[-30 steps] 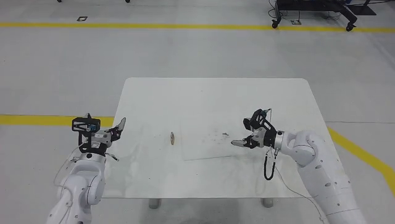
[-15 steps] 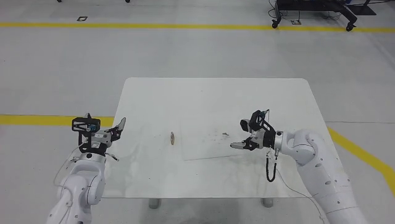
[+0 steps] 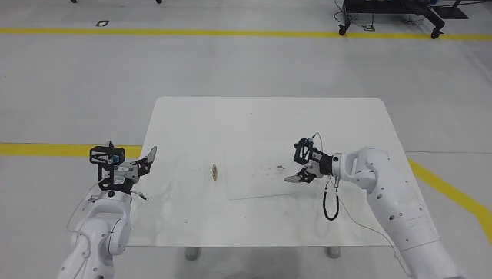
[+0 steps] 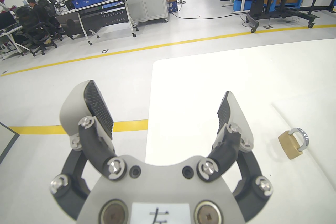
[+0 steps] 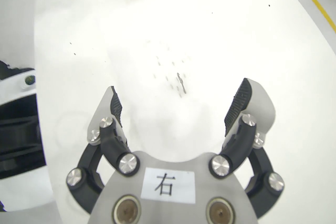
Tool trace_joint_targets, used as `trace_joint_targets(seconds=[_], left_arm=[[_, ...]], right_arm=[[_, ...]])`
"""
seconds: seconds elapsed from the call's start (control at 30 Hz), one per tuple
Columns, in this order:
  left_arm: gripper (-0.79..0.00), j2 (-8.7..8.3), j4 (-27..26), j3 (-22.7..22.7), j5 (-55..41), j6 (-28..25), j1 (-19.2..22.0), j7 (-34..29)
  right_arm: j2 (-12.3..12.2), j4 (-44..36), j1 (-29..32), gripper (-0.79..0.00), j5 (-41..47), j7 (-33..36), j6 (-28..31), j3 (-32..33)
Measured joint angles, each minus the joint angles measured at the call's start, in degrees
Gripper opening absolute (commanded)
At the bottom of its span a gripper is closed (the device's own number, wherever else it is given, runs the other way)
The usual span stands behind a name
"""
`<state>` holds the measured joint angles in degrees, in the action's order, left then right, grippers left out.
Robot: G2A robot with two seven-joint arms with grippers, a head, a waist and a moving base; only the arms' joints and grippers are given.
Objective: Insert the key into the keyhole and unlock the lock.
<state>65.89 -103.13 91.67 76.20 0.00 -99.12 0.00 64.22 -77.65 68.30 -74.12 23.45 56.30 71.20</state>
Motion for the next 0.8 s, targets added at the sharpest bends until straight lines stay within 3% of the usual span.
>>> trace_joint_targets(seconds=[0.2,0.4,0.63,0.8], left_arm=[[0.0,0.0,0.0,0.0,0.0,0.0,0.0,0.0],[0.0,0.0,0.0,0.0,0.0,0.0,0.0,0.0],[0.0,0.0,0.0,0.0,0.0,0.0,0.0,0.0],[0.0,0.0,0.0,0.0,0.0,0.0,0.0,0.0]], right_arm=[[0.4,4.5,-4.5,0.0,-10.4,-5.2,1.6,-5.6],[1.0,8.9,-8.3,-0.043,-13.5,-9.4,1.5,-9.2],[1.3,10.5,-10.7,-0.28,-15.3,-11.5,1.7,-12.2],[1.5,11.4,-12.1,-0.397,-15.7,-12.0,1.7,-14.5]])
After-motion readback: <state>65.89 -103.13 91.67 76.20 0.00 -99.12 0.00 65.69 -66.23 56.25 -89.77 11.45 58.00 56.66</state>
